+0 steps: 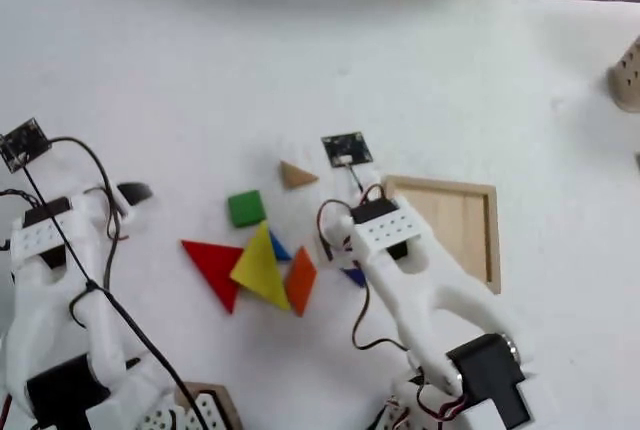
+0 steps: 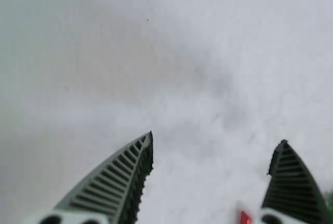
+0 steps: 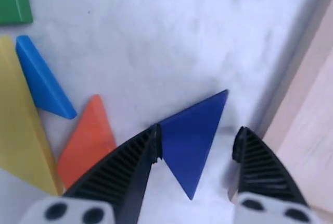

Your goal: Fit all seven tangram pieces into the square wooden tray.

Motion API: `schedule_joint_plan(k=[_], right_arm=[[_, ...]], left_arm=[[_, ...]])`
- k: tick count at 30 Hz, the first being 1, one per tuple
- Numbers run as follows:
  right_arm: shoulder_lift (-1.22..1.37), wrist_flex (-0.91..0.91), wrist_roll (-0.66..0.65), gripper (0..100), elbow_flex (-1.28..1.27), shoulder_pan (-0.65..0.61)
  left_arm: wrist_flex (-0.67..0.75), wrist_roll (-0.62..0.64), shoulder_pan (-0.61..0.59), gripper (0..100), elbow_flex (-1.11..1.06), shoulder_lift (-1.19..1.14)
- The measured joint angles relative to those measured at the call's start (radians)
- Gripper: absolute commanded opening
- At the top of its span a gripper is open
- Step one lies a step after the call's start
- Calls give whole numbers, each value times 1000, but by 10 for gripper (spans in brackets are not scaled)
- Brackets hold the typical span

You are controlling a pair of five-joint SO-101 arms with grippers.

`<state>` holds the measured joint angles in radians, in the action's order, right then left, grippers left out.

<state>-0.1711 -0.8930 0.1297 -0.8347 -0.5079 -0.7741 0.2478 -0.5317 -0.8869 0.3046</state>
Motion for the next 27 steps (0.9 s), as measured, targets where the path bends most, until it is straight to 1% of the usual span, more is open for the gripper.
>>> schedule_joint_plan(k=[3, 12, 17, 20, 27], right_arm=[[2, -21, -5, 279, -5, -23], [6, -26, 31, 261, 6, -15], [101, -23, 43, 247, 55, -15], [146, -44, 80, 236, 101, -11], [153, -48, 97, 238, 114, -11]], left_arm=[[0, 0, 0, 350, 0, 0], [0, 0, 2, 350, 0, 0], [0, 0, 2, 350, 0, 0], [0, 0, 2, 350, 0, 0], [0, 0, 2, 350, 0, 0]])
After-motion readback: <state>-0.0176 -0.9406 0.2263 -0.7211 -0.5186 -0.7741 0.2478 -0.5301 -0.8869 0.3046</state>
